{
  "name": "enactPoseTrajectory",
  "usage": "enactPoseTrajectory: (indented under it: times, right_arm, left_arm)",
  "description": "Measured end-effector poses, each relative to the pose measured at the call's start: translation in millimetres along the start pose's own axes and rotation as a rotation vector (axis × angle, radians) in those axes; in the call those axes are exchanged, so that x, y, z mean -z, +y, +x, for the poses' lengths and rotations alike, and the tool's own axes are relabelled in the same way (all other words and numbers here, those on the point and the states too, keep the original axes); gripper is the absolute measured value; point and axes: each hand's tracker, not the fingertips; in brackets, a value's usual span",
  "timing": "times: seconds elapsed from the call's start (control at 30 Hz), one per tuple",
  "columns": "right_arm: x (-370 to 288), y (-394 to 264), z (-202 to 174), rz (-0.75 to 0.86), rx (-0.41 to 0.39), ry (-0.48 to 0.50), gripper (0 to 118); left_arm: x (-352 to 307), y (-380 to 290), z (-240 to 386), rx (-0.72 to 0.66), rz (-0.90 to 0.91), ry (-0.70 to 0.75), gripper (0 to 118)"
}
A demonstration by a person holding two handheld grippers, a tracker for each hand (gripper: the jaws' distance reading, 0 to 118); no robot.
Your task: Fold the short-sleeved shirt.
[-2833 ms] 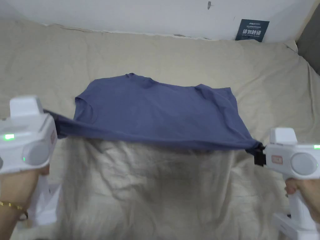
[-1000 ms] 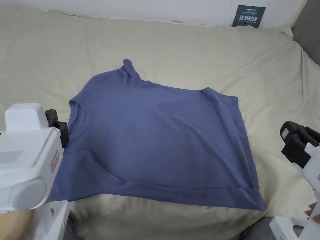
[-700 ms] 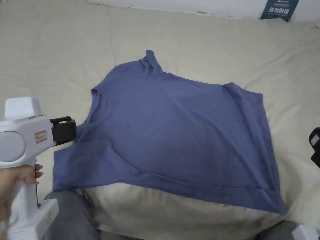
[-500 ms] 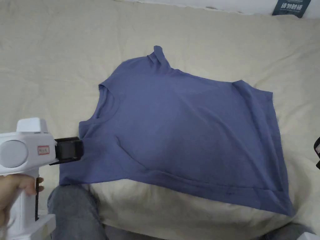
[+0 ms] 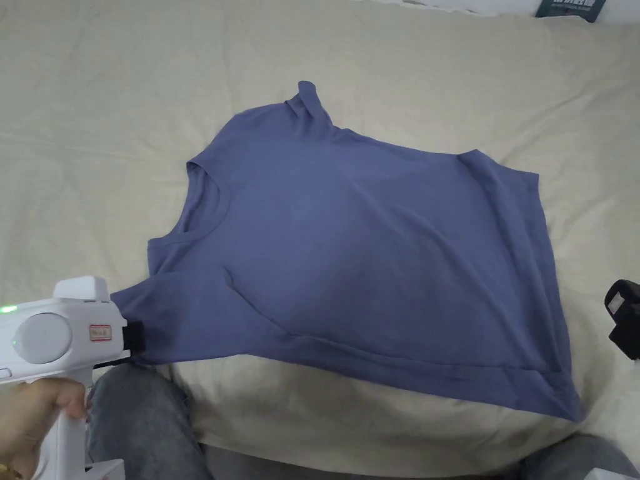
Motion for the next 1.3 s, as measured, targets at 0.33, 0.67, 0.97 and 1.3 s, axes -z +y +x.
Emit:
enactPoseTrajectory:
  times: [0.33, 0.67, 0.97, 1.3]
  right_arm:
    - [39, -24, 34, -0.393, -0.008, -0.032, 114]
    - [89, -76, 39, -0.597, -0.131, -0.128, 69]
    - [65, -41, 41, -0.572, -0.068, -0.006, 12]
    - [109, 59, 35, -0.431, 0.054, 0.005, 12]
  left_arm:
    - [-56, 15, 15, -0.006, 0.218, -0.052, 0]
    - [-64, 18, 29, 0.028, 0.236, -0.041, 0]
    - [-75, 33, 25, -0.043, 0.247, -0.054, 0]
    - [-58, 140, 66, 0.015, 0.401, -0.05, 0]
